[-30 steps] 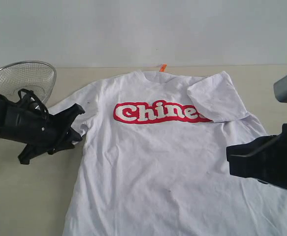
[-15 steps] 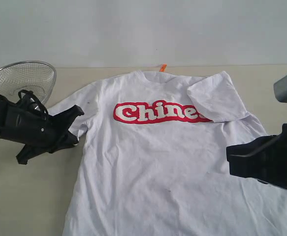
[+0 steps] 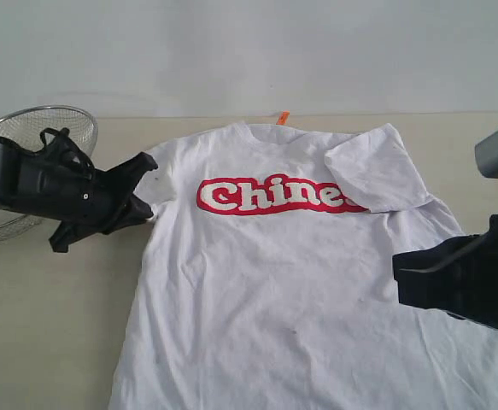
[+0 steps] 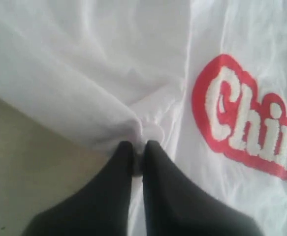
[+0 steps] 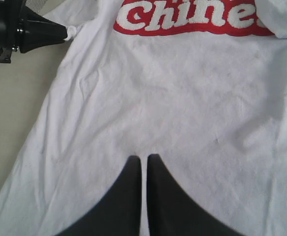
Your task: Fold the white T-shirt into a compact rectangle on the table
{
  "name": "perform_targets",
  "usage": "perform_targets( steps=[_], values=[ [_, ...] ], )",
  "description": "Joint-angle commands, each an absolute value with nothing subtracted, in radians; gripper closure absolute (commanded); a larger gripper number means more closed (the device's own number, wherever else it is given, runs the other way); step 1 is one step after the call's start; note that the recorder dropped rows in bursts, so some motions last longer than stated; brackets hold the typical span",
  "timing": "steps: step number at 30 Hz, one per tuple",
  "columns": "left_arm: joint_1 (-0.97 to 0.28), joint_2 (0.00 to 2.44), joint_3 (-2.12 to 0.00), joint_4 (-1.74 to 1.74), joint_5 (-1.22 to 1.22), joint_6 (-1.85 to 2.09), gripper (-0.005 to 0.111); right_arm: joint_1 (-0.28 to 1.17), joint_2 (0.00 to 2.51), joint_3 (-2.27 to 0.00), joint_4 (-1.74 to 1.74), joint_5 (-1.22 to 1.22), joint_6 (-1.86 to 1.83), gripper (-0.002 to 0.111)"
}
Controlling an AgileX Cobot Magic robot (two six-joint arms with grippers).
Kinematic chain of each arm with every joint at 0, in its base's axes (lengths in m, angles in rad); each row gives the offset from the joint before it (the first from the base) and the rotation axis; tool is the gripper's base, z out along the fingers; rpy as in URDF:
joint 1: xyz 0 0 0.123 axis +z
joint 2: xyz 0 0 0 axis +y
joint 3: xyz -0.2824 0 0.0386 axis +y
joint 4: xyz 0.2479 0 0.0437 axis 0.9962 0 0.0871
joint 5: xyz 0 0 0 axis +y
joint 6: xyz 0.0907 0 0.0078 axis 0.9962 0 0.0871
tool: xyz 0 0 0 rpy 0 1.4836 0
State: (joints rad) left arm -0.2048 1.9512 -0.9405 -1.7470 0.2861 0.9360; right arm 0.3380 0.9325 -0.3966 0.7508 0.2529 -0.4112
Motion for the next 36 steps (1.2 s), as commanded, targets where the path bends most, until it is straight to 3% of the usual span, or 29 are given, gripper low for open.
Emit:
perform_targets(
  steps=[1,25,36],
  values=[
    [-0.208,1.949,-0.966,-1.744,0.316,0.946,0.102,0.339,0.928,-0.392,0.751,0.246,-0.420,0.109],
    [-0.210,1.945,-1.040,-1.731,0.385,0.996,0.102,0.339,0.928,-0.392,0.751,0.244,-0.420,0.109],
    [-0.281,1.979,-1.089,-1.601,0.362,1.002,0.102,0.339,0.928,-0.392,0.751,0.232,-0.420,0.109]
  ],
)
